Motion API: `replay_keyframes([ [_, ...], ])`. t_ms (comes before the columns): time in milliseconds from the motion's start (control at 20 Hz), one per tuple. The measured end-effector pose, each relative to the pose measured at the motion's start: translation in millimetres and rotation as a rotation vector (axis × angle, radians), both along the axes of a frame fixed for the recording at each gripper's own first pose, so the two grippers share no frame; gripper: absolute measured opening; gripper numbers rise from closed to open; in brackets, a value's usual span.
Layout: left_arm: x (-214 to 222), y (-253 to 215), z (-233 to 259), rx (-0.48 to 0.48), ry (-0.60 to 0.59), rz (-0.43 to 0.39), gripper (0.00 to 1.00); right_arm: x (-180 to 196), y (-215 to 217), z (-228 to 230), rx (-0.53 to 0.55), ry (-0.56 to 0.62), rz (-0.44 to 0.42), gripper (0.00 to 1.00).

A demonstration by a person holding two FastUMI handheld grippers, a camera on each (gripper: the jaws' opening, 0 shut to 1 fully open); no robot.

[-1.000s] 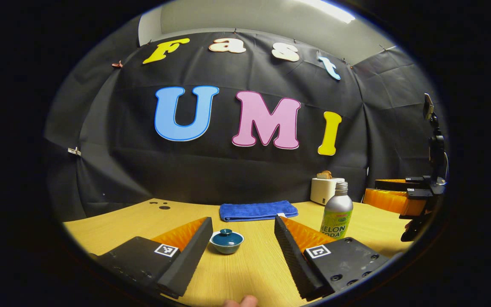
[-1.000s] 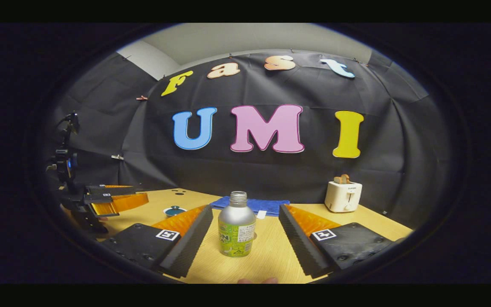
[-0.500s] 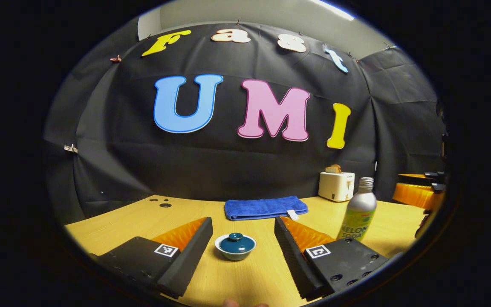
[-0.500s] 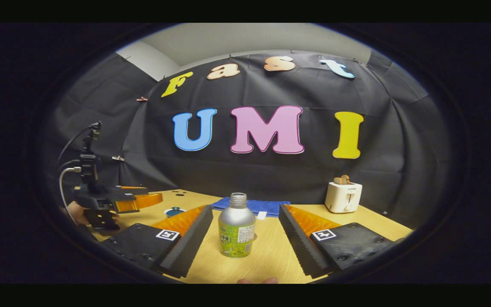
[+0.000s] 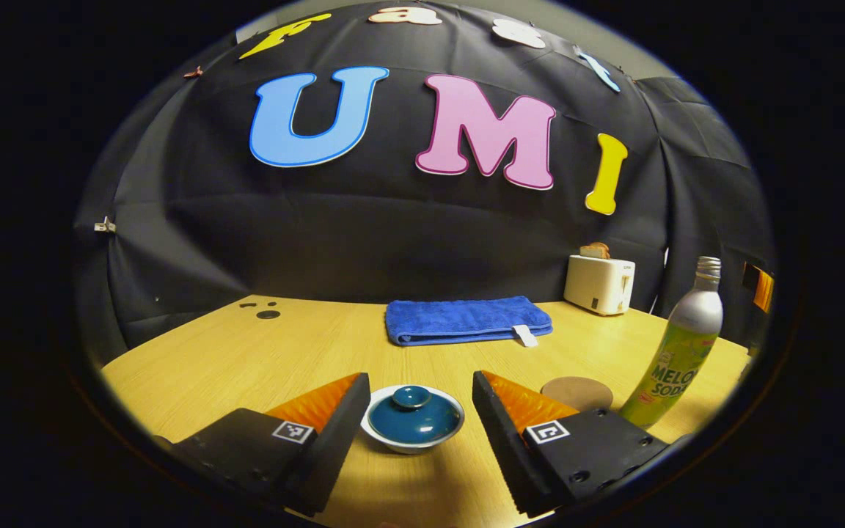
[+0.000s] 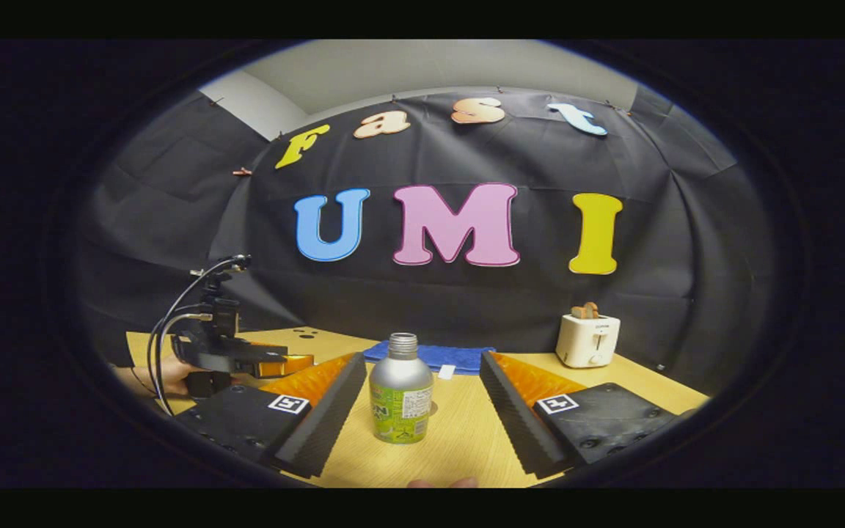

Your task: Open the teacup lid with one hand, grasp the water bottle and pour water into the teacup with the other hand; after pouring, place the water bottle on the coaster and then close the teacup lid.

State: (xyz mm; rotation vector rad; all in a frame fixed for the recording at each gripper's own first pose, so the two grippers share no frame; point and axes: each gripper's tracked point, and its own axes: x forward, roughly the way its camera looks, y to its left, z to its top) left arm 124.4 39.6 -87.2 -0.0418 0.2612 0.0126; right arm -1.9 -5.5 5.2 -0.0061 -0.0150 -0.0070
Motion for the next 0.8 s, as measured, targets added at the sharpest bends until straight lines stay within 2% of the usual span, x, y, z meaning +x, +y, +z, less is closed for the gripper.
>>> replay_keyframes([
  [150, 5, -1, -7, -0.020, 0.039, -0.012, 0.86, 1, -1, 0, -0.003, 0.001, -0.002, 0.97],
  [200, 7, -1, -10, -0.021, 0.052, -0.014, 0.80, 0, -1, -1, -0.003, 0.002, -0.001, 0.96],
  [300, 10, 0, -12, -0.020, 0.065, -0.010, 0.74, 0, -2, 0, 0.001, 0.001, 0.001, 0.96],
  [400, 12, 0, -15, -0.004, 0.079, -0.008, 0.72, -1, -3, 3, 0.003, -0.005, -0.001, 0.96],
  [450, 13, -1, -16, 0.006, 0.087, -0.006, 0.74, -1, -4, 4, 0.005, -0.008, -0.001, 0.96],
  [600, 16, -2, -19, 0.037, 0.106, 0.000, 0.58, -2, -6, 7, 0.012, -0.014, -0.003, 0.96],
  [750, 19, -1, -20, 0.057, 0.115, 0.010, 0.50, -2, -8, 6, 0.018, -0.012, -0.006, 0.96],
  [800, 19, -1, -19, 0.057, 0.112, 0.012, 0.40, -1, -8, 5, 0.020, -0.010, -0.005, 0.96],
])
